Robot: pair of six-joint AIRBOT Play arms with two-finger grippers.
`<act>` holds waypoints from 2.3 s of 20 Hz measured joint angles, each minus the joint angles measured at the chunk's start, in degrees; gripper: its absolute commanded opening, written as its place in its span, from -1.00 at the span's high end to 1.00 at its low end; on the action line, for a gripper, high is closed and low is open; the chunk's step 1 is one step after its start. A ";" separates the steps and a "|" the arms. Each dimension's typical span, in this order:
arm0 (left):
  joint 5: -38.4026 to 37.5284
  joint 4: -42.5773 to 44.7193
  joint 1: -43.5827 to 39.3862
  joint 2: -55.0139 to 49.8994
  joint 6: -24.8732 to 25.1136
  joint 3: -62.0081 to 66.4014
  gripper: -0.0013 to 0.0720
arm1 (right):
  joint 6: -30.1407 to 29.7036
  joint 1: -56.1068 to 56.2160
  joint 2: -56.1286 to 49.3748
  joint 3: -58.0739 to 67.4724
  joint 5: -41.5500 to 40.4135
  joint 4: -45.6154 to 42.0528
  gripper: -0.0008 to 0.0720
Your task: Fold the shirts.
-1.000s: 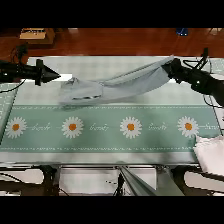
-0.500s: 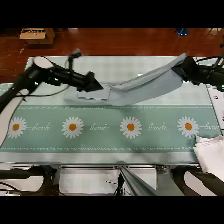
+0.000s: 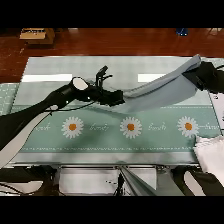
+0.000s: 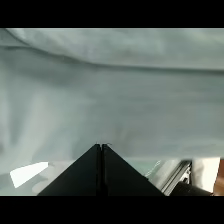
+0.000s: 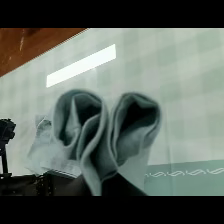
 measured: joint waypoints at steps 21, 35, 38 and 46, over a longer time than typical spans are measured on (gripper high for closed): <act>-8.50 -21.64 34.29 17.29 19.45 -0.44 0.90 | -1.33 13.70 0.39 0.00 -5.35 -6.58 0.92; -30.56 -8.37 62.47 36.72 14.80 -2.47 0.89 | -1.92 48.50 -38.25 0.00 -58.82 4.70 0.90; -30.71 -5.40 57.96 37.03 14.29 -2.56 0.89 | -1.62 51.69 -40.57 0.02 -64.54 7.04 0.39; -28.24 -2.36 53.94 36.76 14.10 -2.56 0.89 | -3.26 54.31 -38.07 1.22 -58.21 6.88 -0.18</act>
